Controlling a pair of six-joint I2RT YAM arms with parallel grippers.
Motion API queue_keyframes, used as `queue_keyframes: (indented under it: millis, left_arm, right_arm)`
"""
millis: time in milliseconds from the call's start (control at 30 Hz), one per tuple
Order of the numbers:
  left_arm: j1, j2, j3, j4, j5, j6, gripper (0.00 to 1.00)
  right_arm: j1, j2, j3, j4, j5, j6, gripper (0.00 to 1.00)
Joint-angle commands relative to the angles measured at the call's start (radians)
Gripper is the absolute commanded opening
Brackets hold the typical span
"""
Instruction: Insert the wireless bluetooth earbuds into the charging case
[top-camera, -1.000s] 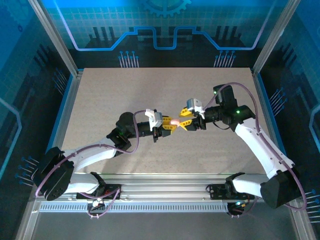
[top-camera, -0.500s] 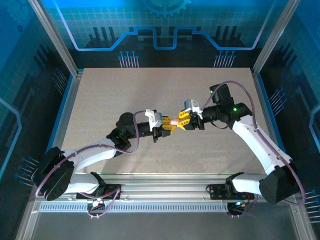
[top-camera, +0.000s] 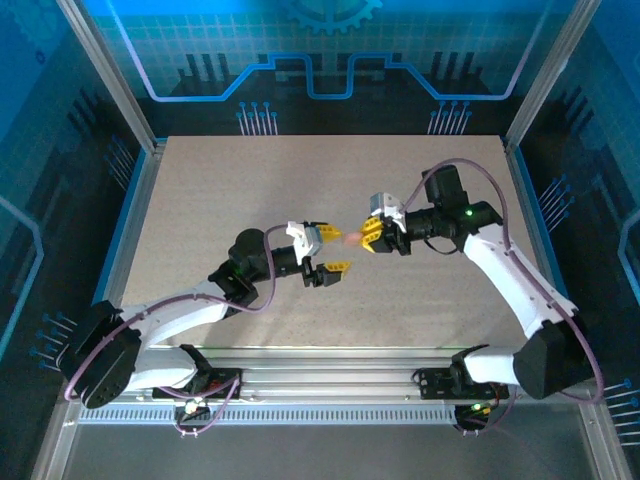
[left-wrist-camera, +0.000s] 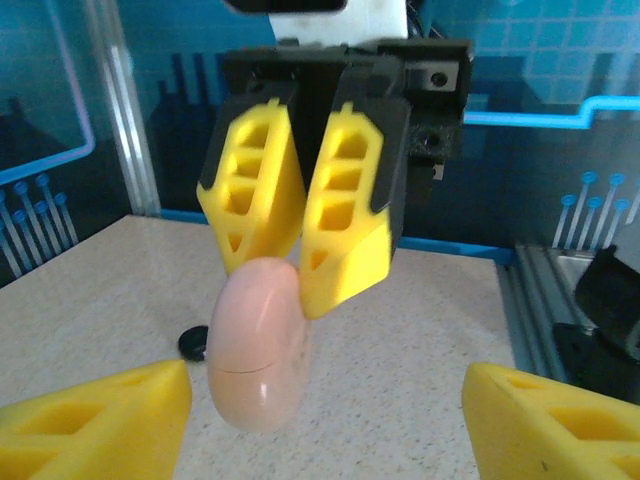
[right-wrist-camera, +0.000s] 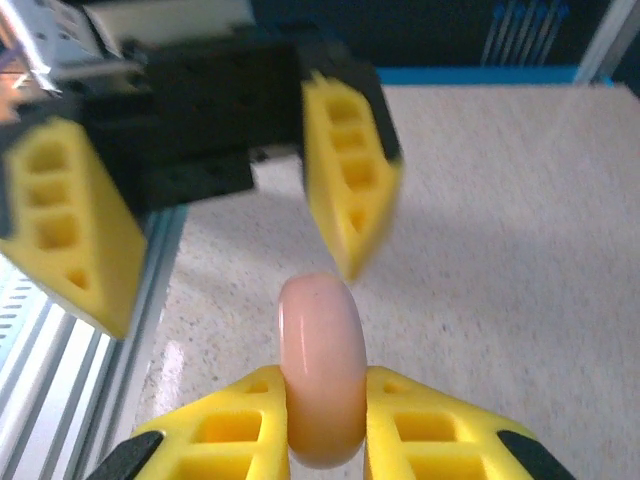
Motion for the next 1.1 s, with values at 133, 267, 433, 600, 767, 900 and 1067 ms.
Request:
queue_keyframes:
  millis: [133,267,433,600,767,900,1067]
  left_arm:
    - [0.010,-0.023,0.072,-0.286,-0.297,-0.038,0.75]
    - [0.069,-0.004,0.105,-0.372,-0.404,-0.152,0.75]
    - [0.131,-0.004,0.125,-0.438,-0.432,-0.234,0.75]
    - [0.145,0.009,0.160,-0.506,-0.446,-0.230,0.75]
    - [0.157,0.017,0.174,-0.533,-0.454,-0.235,0.75]
    - [0.185,0.039,0.203,-0.573,-0.457,-0.278,0.76]
    - [0.210,0.067,0.230,-0.609,-0.461,-0.303,0.76]
  right_arm:
    - [-0.065,0.158,0.065,-0.034,0.228,0.213,0.19]
    - [-0.105,0.245,0.095,-0.044,0.337,0.283,0.19]
    - [-0.152,0.378,0.162,-0.061,0.405,0.354,0.20]
    - [-0.194,0.505,0.250,-0.068,0.416,0.407,0.20]
    - [-0.220,0.629,0.371,-0.134,0.403,0.419,0.20]
    - [-0.228,0.714,0.451,-0.180,0.403,0.430,0.20]
    - [-0.232,0.798,0.517,-0.224,0.421,0.440,0.20]
